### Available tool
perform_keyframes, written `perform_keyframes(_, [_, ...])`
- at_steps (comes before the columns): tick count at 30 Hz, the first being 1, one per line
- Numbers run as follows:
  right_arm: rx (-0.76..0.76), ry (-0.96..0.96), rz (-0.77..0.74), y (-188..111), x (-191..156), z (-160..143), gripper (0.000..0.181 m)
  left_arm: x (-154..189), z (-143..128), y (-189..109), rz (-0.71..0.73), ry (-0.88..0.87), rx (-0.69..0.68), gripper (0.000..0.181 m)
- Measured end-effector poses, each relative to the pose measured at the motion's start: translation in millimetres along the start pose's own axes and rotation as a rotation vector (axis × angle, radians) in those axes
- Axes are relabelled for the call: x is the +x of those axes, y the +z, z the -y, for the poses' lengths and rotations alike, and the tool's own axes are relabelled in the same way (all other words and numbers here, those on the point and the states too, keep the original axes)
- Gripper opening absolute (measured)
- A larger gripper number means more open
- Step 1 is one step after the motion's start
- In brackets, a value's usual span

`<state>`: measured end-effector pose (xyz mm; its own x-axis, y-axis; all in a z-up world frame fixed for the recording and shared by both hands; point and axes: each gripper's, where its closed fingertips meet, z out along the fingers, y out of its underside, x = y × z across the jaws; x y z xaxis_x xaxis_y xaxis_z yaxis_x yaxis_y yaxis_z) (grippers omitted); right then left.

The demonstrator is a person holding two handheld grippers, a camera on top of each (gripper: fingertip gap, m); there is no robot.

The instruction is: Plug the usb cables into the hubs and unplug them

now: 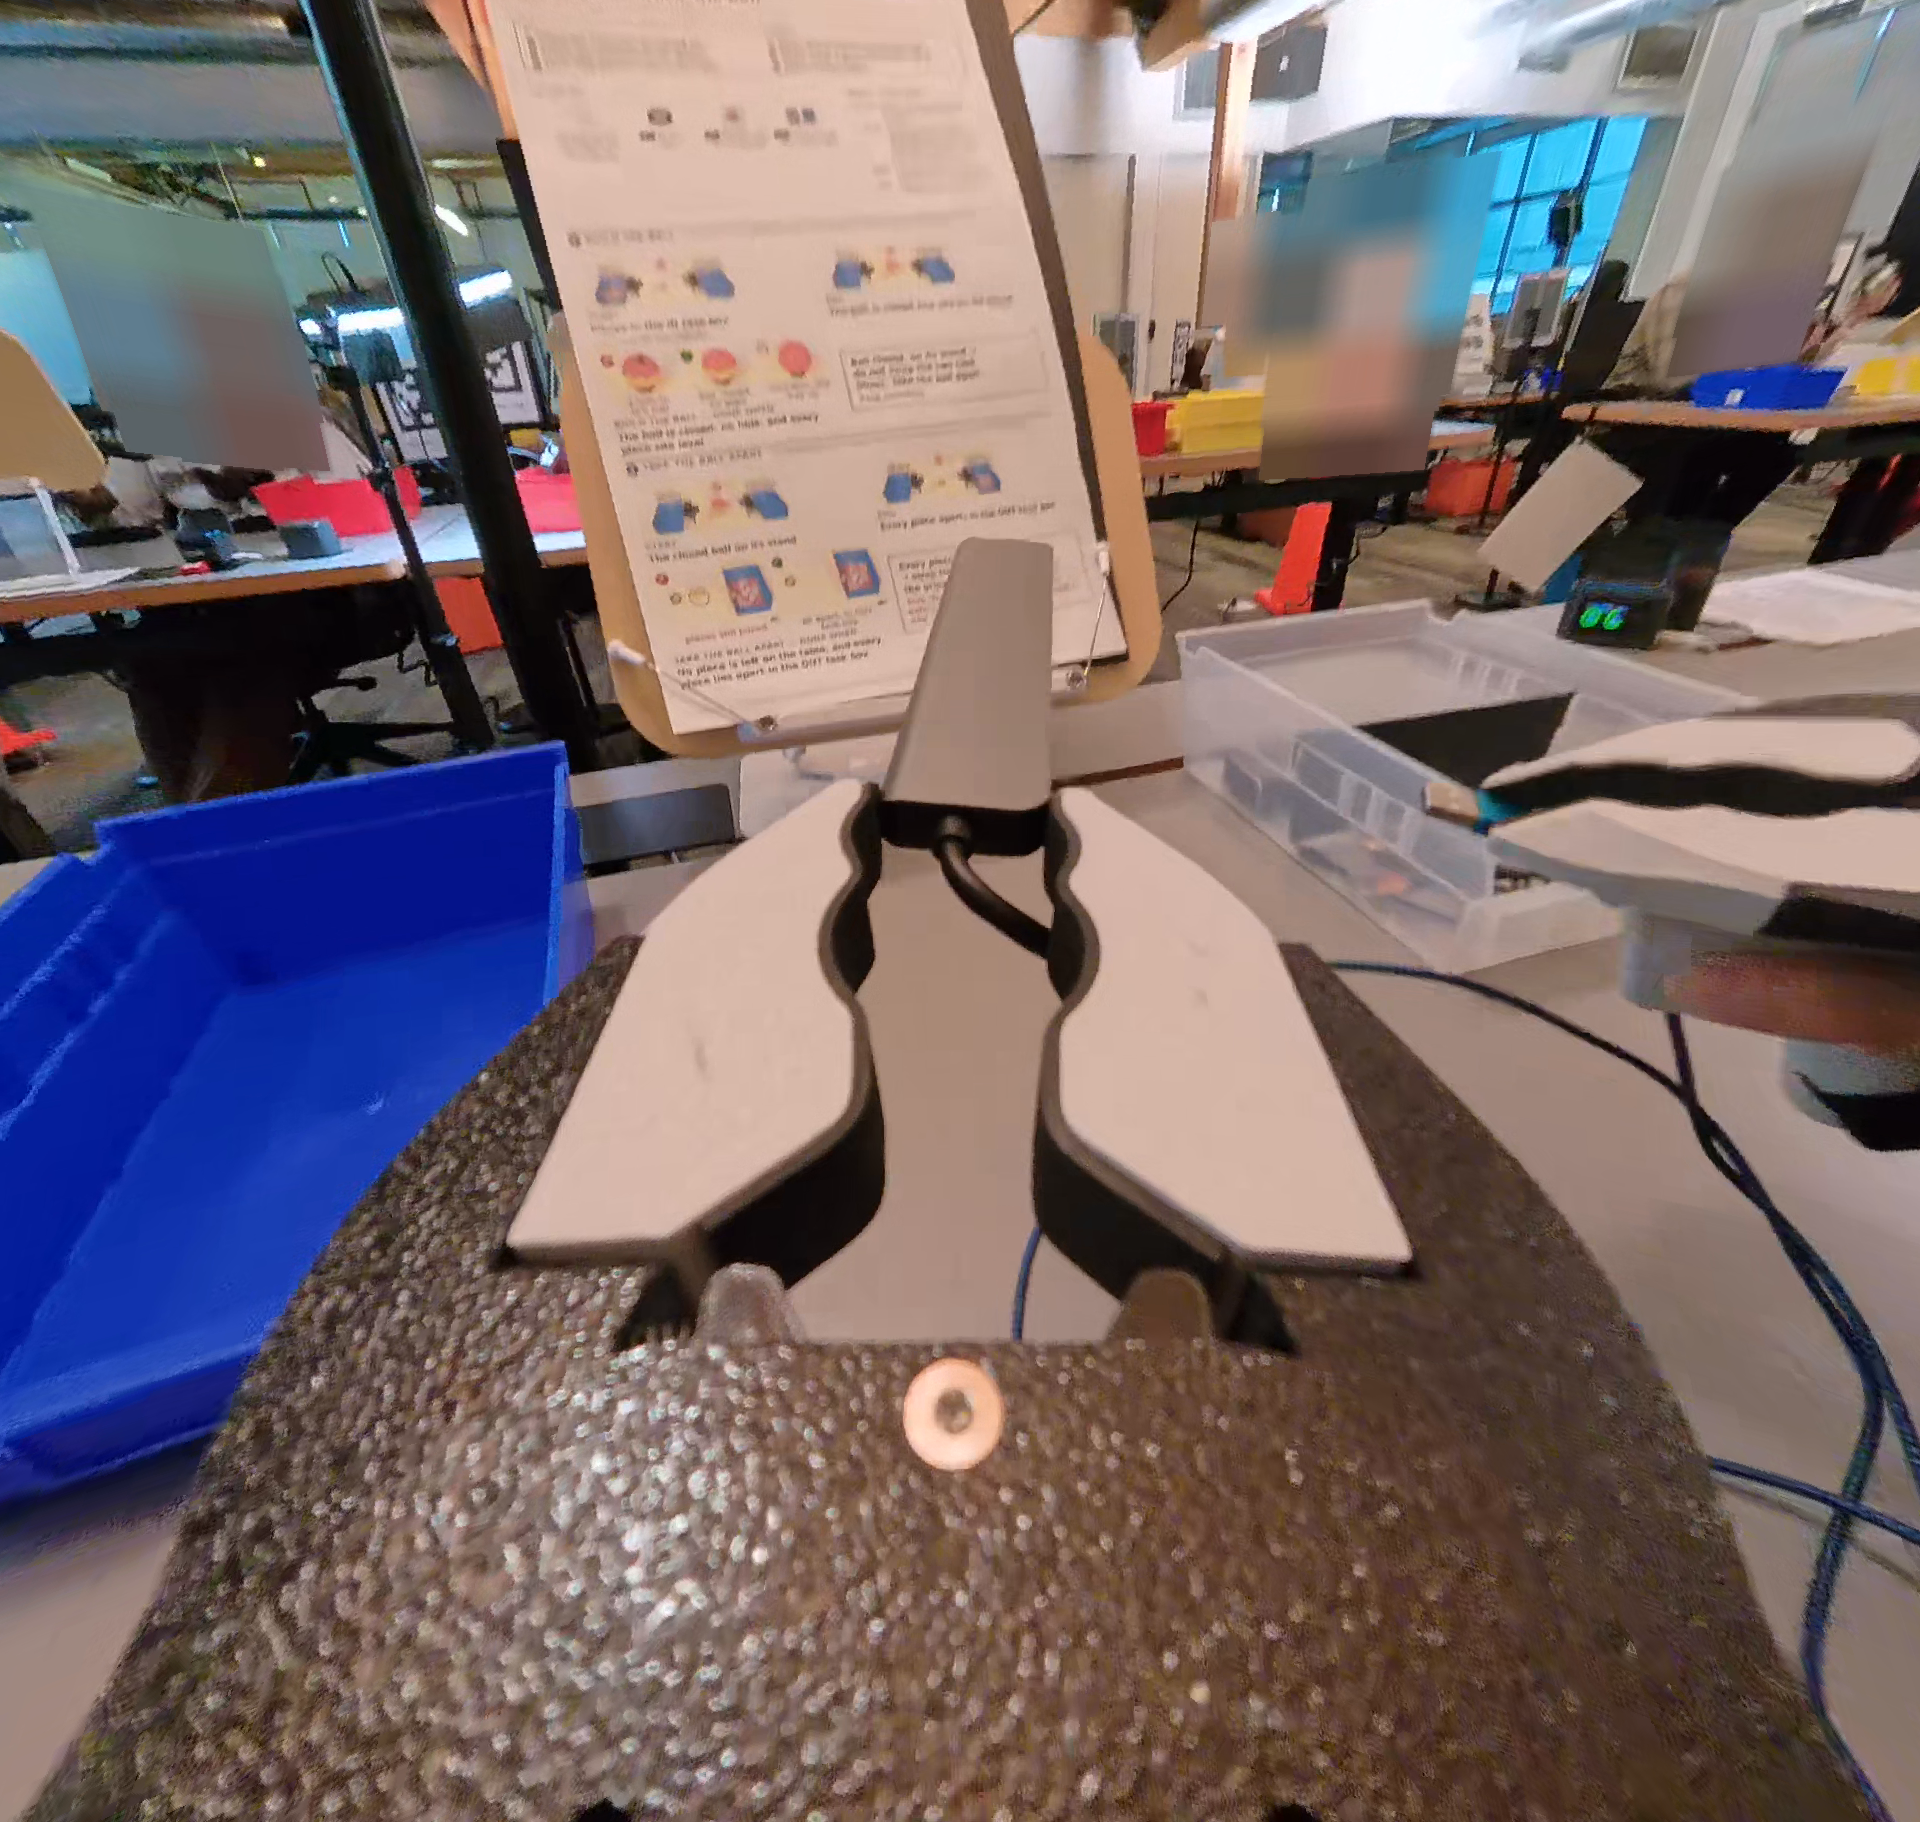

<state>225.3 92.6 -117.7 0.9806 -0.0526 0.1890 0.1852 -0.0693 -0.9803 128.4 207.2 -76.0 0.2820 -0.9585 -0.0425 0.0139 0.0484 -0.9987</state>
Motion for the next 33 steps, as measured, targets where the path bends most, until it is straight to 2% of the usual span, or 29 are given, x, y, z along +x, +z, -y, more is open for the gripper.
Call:
perform_keyframes(2, [-0.009, -0.030, -0.009, -5.0, 9.7, -3.6, 0.013, -3.9, 18.1, -7.8, -0.007, -0.026, 0.051, 0.029])
perform_keyframes(5, [-0.060, -0.082, 0.059, -8.0, 8.8, -16.1, 0.013, -12.9, 41.9, -17.4, -0.032, -0.076, 0.098, 0.029])
perform_keyframes(7, [-0.088, -0.123, 0.140, -8.4, 0.1, -25.6, 0.013, -21.6, 48.3, -22.8, -0.020, -0.056, 0.097, 0.029])
perform_keyframes(10, [-0.175, -0.159, 0.329, -13.3, -24.8, -45.4, 0.013, -32.8, 42.5, -29.5, -0.005, -0.014, 0.068, 0.029])
perform_keyframes(14, [-0.350, -0.225, 0.570, -34.7, -56.2, -74.2, 0.015, -35.7, 19.0, -37.6, -0.063, -0.015, -0.004, 0.029])
perform_keyframes(17, [-0.494, -0.291, 0.676, -45.5, -70.8, -98.5, 0.005, -40.7, 5.0, -46.7, -0.081, -0.001, -0.037, 0.029])
perform_keyframes(21, [-0.672, -0.435, 0.662, -44.7, -71.0, -131.1, 0.023, -43.2, -5.9, -53.0, -0.109, -0.021, -0.058, 0.029])
perform_keyframes(23, [-0.694, -0.500, 0.623, -43.1, -62.8, -129.8, 0.036, -40.7, -8.5, -54.0, -0.134, -0.009, -0.065, 0.029])
perform_keyframes(24, [-0.686, -0.512, 0.568, -41.2, -53.5, -123.9, 0.036, -39.4, -9.3, -53.9, -0.143, 0.000, -0.065, 0.029])
perform_keyframes(25, [-0.698, -0.484, 0.517, -42.8, -43.8, -118.6, 0.038, -38.4, -10.5, -53.8, -0.151, 0.006, -0.067, 0.029])
perform_keyframes(27, [-0.729, -0.378, 0.403, -48.5, -24.2, -111.6, 0.061, -35.7, -12.2, -53.4, -0.173, 0.010, -0.072, 0.029])
perform_keyframes(29, [-0.789, -0.282, 0.441, -59.2, -27.0, -120.2, 0.082, -33.2, -12.6, -52.8, -0.198, 0.015, -0.069, 0.029])
perform_keyframes(31, [-0.874, -0.288, 0.461, -62.5, -29.1, -138.1, 0.083, -30.8, -13.2, -48.9, -0.226, 0.009, -0.068, 0.029])
perform_keyframes(33, [-0.941, -0.357, 0.429, -59.5, -24.8, -151.0, 0.091, -27.4, -13.1, -41.8, -0.256, -0.005, -0.067, 0.029])
